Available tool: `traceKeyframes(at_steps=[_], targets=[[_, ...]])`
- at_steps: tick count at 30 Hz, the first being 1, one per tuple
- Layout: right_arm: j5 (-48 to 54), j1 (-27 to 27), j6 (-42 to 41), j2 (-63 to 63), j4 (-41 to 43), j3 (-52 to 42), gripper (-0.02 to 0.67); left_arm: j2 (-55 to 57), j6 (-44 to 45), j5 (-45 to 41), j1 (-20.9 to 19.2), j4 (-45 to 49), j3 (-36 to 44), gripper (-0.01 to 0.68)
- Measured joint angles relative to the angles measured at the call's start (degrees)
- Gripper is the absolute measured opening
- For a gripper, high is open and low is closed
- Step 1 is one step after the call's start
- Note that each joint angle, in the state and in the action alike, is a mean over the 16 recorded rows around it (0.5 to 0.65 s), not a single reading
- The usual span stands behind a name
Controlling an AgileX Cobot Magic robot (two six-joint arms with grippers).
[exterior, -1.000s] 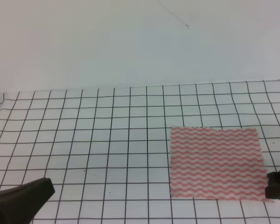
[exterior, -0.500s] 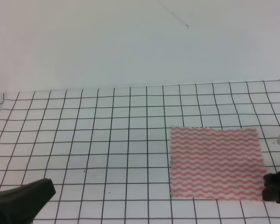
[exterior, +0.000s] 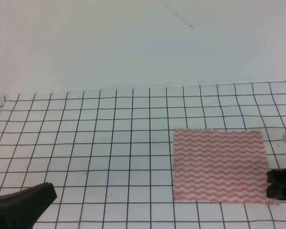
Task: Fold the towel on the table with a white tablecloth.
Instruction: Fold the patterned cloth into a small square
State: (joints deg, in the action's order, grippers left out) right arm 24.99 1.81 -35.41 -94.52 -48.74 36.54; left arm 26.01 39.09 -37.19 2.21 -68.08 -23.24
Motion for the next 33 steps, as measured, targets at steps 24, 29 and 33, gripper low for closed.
traceKeyframes(at_steps=[24,29,33], targets=[[3.07,0.00,-3.07,-0.11,4.55,1.47,0.170,0.00,0.20,0.00,0.00,0.00,0.00,-0.001],[2.98,0.00,-2.77,-0.11,5.61,1.47,0.190,0.00,0.20,0.03,0.00,0.01,0.00,-0.001],[2.91,0.00,-2.55,-0.11,6.33,1.45,0.202,0.00,0.20,0.08,0.01,-0.01,-0.01,-0.001]])
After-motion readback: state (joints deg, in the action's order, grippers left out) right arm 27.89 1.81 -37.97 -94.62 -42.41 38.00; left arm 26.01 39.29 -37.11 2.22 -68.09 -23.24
